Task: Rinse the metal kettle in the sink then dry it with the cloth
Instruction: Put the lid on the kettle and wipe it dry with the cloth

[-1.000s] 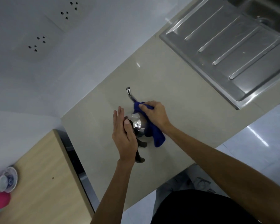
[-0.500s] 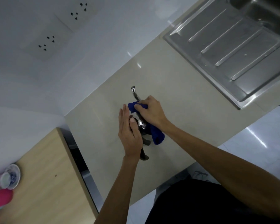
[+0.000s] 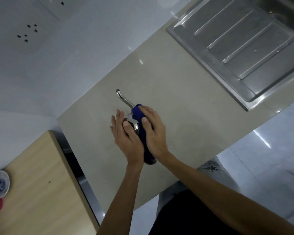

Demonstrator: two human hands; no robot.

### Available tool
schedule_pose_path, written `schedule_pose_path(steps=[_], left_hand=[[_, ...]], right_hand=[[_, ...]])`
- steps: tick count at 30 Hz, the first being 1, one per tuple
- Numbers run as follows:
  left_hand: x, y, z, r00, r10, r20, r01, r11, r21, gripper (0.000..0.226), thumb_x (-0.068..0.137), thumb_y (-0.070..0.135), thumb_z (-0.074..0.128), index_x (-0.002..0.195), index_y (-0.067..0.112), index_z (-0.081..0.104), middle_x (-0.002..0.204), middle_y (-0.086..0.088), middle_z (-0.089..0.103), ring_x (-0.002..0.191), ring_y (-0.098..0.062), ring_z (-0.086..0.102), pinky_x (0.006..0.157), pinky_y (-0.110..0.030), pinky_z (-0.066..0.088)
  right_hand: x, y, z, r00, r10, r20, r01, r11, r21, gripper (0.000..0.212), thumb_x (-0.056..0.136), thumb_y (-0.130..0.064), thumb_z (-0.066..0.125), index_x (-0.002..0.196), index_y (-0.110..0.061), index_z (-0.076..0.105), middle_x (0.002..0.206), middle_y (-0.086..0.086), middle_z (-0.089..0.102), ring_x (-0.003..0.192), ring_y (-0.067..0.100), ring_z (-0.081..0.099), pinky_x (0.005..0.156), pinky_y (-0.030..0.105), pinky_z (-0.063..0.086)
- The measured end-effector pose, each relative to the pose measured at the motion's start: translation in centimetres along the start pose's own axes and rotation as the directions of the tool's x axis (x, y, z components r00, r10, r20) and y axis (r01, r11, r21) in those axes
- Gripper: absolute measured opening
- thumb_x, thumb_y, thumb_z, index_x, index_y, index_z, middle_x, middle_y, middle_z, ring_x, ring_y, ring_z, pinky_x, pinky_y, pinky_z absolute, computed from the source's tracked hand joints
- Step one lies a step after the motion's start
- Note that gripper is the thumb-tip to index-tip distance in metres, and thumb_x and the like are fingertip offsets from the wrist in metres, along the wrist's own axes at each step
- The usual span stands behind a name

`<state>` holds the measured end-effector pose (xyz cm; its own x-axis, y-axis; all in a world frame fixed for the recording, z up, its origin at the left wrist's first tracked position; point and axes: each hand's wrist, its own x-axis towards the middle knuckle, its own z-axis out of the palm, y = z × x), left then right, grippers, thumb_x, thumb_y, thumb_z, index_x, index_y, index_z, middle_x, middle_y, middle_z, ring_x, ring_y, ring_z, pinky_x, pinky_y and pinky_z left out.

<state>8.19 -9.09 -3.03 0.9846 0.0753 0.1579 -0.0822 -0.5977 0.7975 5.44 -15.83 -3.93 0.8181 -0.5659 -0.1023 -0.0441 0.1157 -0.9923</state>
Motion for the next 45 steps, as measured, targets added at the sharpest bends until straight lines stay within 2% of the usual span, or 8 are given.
schedule_pose_path(steps=[3,8,18,25,31,38,42,45], left_hand=[[-0.2,-0.2,0.0,1.0,-0.01,-0.009,0.01,1.0,-0.009,0.051,0.104,0.031,0.029,0.139,0.003,0.054,0.145,0.001,0.051,0.148,-0.026,0.037,0.123,-0.052,0.025],[-0.2,0.0,0.0,1.0,-0.011,-0.006,0.011,1.0,-0.018,0.05,0.104,0.029,0.029,0.14,0.004,0.053,0.146,-0.01,0.055,0.148,-0.025,0.037,0.124,-0.05,0.025],[-0.1,-0.4,-0.1,1.0,0.016,0.006,-0.016,1.0,-0.022,0.049,0.104,0.028,0.029,0.142,0.003,0.05,0.149,-0.011,0.052,0.149,-0.028,0.034,0.124,-0.053,0.023],[0.1,-0.5,0.1,1.0,0.014,0.009,-0.014,1.0,-0.003,0.051,0.105,0.03,0.027,0.143,0.006,0.05,0.147,0.005,0.047,0.15,-0.025,0.032,0.123,-0.054,0.025],[0.0,-0.3,0.0,1.0,0.022,-0.002,-0.022,1.0,0.0,0.05,0.105,0.029,0.028,0.14,0.004,0.052,0.148,-0.008,0.054,0.149,-0.026,0.034,0.12,-0.056,0.029],[0.0,-0.3,0.1,1.0,0.022,-0.014,-0.022,0.999,0.044,0.048,0.105,0.027,0.028,0.138,0.006,0.055,0.148,-0.009,0.054,0.148,-0.028,0.036,0.123,-0.052,0.025],[0.0,-0.3,0.1,1.0,0.029,-0.011,-0.028,0.999,0.043,0.048,0.105,0.029,0.027,0.138,0.007,0.055,0.147,-0.007,0.055,0.148,-0.027,0.036,0.124,-0.048,0.023],[-0.1,-0.4,-0.1,1.0,0.031,0.005,-0.031,0.999,0.033,0.048,0.105,0.028,0.028,0.138,0.006,0.054,0.147,-0.008,0.055,0.148,-0.026,0.034,0.125,-0.046,0.021]], right_hand=[[0.0,1.6,0.1,0.994,-0.102,-0.045,0.099,0.992,-0.072,0.032,0.102,-0.005,0.043,0.129,-0.002,0.061,0.133,0.005,0.062,0.125,0.016,0.056,0.108,0.037,0.044],[2.1,6.3,-1.7,0.944,0.279,-0.176,-0.3,0.948,-0.105,0.032,0.099,-0.01,0.045,0.122,-0.008,0.067,0.114,-0.005,0.066,0.105,0.009,0.061,0.1,0.035,0.05],[12.3,4.0,-0.9,0.799,0.479,0.363,-0.253,0.816,-0.52,0.031,0.095,-0.022,0.05,0.086,-0.006,0.075,0.088,0.01,0.072,0.079,0.019,0.062,0.078,0.032,0.047],[4.6,-0.3,-0.6,0.976,0.114,0.183,-0.098,0.991,-0.095,0.018,0.092,-0.027,0.066,0.101,-0.015,0.076,0.1,0.0,0.074,0.094,0.013,0.068,0.088,0.028,0.053],[8.4,4.5,-2.3,0.893,0.426,0.144,-0.377,0.884,-0.277,0.026,0.093,-0.034,0.062,0.103,-0.015,0.077,0.101,0.001,0.076,0.095,0.016,0.069,0.095,0.045,0.053],[-4.5,4.2,-1.3,0.98,0.201,-0.005,-0.199,0.97,-0.137,0.047,0.105,-0.028,0.04,0.15,-0.015,0.037,0.152,0.001,0.039,0.14,0.011,0.038,0.116,0.023,0.03],[0.6,6.1,-2.1,0.94,0.33,-0.082,-0.339,0.929,-0.149,0.036,0.103,-0.026,0.042,0.131,-0.011,0.059,0.128,0.001,0.061,0.117,0.013,0.056,0.104,0.026,0.041],[7.5,5.8,-2.4,0.906,0.403,0.128,-0.347,0.882,-0.319,0.035,0.101,-0.026,0.047,0.091,-0.001,0.07,0.088,0.008,0.069,0.081,0.016,0.058,0.082,0.034,0.045]])
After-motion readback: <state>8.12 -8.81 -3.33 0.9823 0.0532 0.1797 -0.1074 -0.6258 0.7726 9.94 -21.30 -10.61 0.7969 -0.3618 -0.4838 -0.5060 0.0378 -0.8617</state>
